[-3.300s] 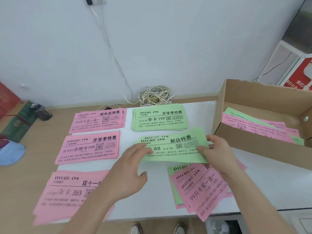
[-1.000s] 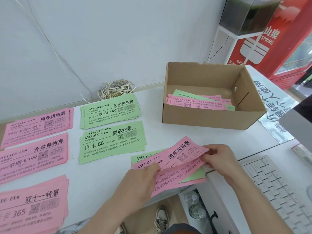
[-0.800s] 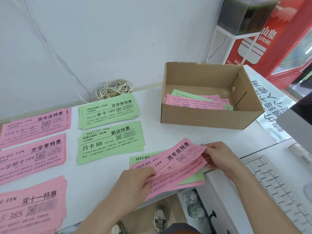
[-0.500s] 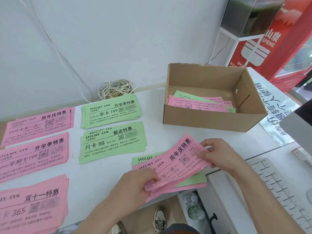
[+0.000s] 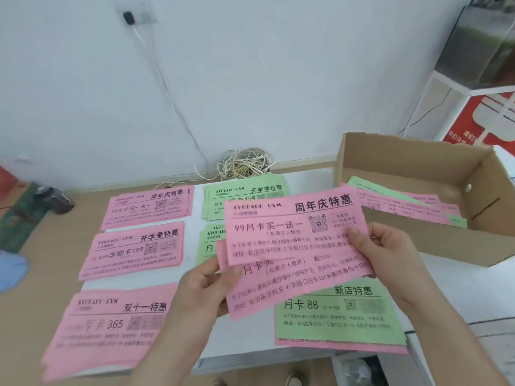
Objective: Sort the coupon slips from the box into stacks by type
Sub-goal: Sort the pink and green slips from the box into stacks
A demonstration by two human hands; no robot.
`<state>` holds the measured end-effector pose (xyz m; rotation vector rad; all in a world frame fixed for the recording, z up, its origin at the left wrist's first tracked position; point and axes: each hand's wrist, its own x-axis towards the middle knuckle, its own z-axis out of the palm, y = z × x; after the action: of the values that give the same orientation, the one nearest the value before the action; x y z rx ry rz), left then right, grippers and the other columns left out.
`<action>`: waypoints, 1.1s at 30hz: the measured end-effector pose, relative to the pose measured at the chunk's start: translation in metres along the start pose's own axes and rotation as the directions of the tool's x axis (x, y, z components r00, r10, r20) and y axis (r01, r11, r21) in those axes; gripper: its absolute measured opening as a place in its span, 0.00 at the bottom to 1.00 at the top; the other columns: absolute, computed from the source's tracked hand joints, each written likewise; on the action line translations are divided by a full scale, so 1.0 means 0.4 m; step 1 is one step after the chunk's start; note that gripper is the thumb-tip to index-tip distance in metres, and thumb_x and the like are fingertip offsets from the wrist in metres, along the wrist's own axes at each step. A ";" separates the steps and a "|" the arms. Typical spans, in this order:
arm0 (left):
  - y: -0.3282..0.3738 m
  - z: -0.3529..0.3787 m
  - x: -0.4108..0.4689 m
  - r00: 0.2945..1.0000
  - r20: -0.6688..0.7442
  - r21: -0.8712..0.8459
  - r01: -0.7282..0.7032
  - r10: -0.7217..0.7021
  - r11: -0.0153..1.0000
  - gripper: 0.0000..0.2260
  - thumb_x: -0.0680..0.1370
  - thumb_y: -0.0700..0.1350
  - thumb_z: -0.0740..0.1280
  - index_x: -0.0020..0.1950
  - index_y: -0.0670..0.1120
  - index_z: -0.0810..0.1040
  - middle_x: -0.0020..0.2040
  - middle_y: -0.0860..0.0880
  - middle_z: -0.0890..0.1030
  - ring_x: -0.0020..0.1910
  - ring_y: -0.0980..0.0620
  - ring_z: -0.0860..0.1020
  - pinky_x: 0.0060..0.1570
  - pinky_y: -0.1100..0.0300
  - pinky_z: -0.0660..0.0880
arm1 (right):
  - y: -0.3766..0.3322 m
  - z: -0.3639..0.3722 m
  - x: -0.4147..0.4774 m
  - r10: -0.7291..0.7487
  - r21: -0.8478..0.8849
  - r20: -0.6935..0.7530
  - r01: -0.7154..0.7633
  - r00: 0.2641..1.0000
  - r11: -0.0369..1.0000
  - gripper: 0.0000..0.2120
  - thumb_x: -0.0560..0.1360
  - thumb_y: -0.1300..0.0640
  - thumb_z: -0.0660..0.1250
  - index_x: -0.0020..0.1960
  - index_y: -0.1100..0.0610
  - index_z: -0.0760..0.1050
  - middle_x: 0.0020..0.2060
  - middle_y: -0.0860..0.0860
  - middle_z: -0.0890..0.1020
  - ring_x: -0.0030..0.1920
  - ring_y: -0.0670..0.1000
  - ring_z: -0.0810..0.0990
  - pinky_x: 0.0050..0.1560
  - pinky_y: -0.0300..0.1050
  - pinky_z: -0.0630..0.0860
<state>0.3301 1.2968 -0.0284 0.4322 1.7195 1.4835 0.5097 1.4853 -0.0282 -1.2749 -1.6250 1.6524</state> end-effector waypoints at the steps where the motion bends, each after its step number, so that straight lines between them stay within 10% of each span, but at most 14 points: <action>1: 0.002 -0.025 -0.004 0.999 -0.047 0.000 -0.001 0.001 1.000 0.08 0.76 0.40 0.66 0.53 0.44 0.82 0.46 0.43 0.85 0.45 0.43 0.83 0.45 0.48 0.79 | -0.009 0.036 -0.002 0.004 0.014 0.017 -0.005 1.000 1.000 0.12 0.78 0.51 0.65 0.44 0.58 0.81 0.36 0.55 0.86 0.35 0.56 0.84 0.32 0.43 0.78; 14: -0.062 -0.608 0.056 0.886 -0.463 0.163 0.070 0.013 0.984 0.10 0.79 0.34 0.61 0.56 0.47 0.76 0.47 0.45 0.84 0.35 0.51 0.81 0.29 0.60 0.74 | 0.007 0.399 0.041 0.002 0.062 -0.001 -0.002 1.000 0.998 0.08 0.79 0.63 0.62 0.49 0.54 0.79 0.33 0.53 0.79 0.29 0.48 0.74 0.26 0.33 0.73; 26: 0.046 -0.804 0.424 0.910 -0.400 0.264 0.004 0.105 0.964 0.07 0.77 0.39 0.66 0.43 0.50 0.77 0.42 0.51 0.83 0.39 0.52 0.81 0.38 0.57 0.76 | -0.034 0.672 0.106 0.121 0.223 -0.188 -0.077 0.975 0.972 0.06 0.78 0.60 0.66 0.50 0.63 0.78 0.32 0.54 0.78 0.27 0.48 0.71 0.24 0.36 0.66; 33: 0.020 -0.794 0.606 0.903 -0.396 0.509 0.066 0.165 0.859 0.05 0.76 0.43 0.66 0.50 0.48 0.80 0.45 0.50 0.81 0.42 0.51 0.79 0.42 0.59 0.70 | -0.069 0.804 0.192 0.143 0.045 0.003 -0.143 0.990 0.989 0.08 0.80 0.63 0.61 0.49 0.58 0.79 0.38 0.54 0.83 0.29 0.47 0.74 0.28 0.38 0.65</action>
<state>-0.0596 1.2599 -0.1100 0.4469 2.4956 1.1916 0.1923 1.3974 -0.0699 -1.3967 -1.5183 1.7633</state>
